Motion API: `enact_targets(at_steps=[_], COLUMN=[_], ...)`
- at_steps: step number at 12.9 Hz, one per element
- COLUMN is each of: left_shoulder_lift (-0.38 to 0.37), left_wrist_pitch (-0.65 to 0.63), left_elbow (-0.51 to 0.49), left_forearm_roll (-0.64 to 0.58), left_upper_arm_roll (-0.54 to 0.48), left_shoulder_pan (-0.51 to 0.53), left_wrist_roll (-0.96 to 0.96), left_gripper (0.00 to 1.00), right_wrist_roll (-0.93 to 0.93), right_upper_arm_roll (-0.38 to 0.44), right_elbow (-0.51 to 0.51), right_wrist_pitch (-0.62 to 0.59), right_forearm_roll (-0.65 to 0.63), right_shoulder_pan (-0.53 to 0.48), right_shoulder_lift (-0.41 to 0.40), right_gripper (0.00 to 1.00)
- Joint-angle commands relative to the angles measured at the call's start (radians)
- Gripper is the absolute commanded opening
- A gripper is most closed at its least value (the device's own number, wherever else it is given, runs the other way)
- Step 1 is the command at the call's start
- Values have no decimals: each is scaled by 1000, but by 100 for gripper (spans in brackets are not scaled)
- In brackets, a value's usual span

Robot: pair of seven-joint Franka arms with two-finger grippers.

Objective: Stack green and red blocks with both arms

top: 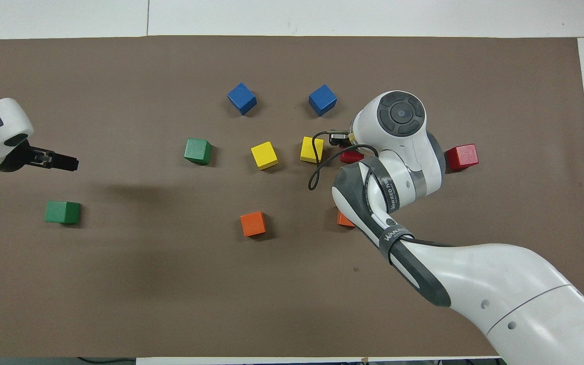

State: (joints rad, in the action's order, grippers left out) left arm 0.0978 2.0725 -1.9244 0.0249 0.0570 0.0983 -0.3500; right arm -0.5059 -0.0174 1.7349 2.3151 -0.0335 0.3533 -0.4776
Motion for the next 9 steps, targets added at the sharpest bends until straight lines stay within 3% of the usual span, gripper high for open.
enact_targets(at_steps=[1,4,7,9], left_shoulder_lift=[71,130,163,222], left_wrist_pitch=[-51,-31,-22,-6], left_elbow=[113,153,171,198], left_forearm_roll=[1,35,33,36], left_upper_arm_roll=[-13,-13,-11,-11], left_shoulder_pan=[-116,-250,-305,-339], left_wrist_roll=[60,153,174,174], left_gripper=[100,100,100,100], right_wrist_roll=[50,260,464,594], right_upper_arm_roll=[-6,-7,-7,-9], right_elbow=[-15,-80,-54,-3], right_wrist_pitch=[-138,-339,-400,-385], right_forearm_roll=[-6,21,21,44], right_shoulder_pan=[-45,-161,-291,-380], right_shoulder_lift=[80,163,226,246], right_gripper=[0,0,0,0])
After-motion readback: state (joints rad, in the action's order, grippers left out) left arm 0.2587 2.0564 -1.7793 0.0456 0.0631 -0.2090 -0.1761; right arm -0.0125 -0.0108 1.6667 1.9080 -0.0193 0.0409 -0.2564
